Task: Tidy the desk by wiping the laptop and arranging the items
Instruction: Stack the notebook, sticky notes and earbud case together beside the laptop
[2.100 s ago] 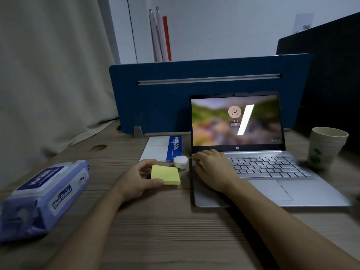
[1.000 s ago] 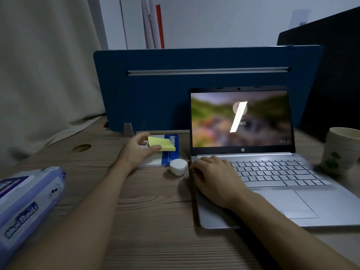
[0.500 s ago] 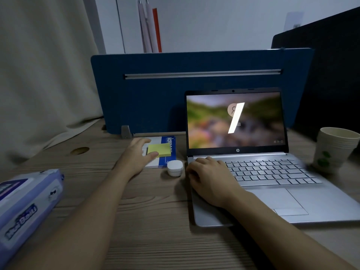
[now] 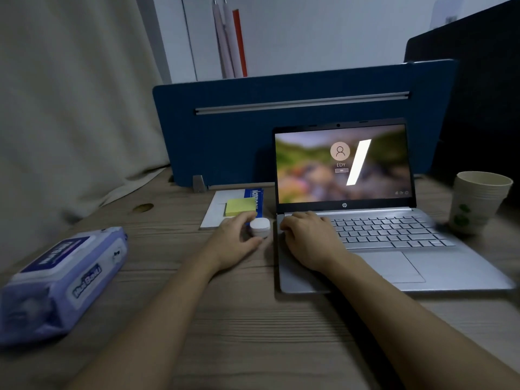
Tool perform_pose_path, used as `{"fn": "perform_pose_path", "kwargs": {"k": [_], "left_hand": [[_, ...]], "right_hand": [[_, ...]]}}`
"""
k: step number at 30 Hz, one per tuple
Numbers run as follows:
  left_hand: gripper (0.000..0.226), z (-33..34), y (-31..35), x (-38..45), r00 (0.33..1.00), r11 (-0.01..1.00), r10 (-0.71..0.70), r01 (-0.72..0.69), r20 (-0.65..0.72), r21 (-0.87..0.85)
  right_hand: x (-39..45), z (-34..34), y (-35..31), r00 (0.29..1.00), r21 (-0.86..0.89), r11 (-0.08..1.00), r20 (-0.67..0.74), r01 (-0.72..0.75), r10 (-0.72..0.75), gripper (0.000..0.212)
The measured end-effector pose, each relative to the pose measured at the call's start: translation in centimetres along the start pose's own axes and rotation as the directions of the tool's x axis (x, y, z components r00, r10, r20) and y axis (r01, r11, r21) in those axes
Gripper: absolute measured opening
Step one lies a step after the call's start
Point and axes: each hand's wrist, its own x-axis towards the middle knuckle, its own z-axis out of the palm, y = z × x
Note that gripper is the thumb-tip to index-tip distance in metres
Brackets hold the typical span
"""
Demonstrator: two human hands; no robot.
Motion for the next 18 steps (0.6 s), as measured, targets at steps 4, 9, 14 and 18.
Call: {"fn": "perform_pose_path", "kwargs": {"k": [4, 9, 14, 18], "left_hand": [[0.064, 0.2, 0.2, 0.3, 1.0, 0.999, -0.015, 0.015, -0.001, 0.046], [0.052, 0.8, 0.6, 1.3, 1.0, 0.999, 0.026, -0.026, -0.015, -0.022], [0.05, 0.2, -0.4, 2.5, 0.992, 0.998, 0.053, -0.056, -0.114, -0.017], [0.052, -1.1, -2.5, 2.9, 0.977, 1.0, -0.001, 0.006, -0.212, 0.02]], "right_hand": [[-0.4, -0.2, 0.1, 0.999, 0.0, 1.0, -0.013, -0.03, 0.03, 0.029], [0.0, 0.0, 0.1, 0.999, -0.003, 1.0, -0.024, -0.025, 0.025, 0.031], [0.5, 0.8, 0.1, 1.0, -0.032, 0.999, -0.007, 0.002, -0.002, 0.03], [0.6, 1.1, 0.3, 1.0, -0.031, 0.999, -0.016, 0.012, -0.012, 0.029]]}}
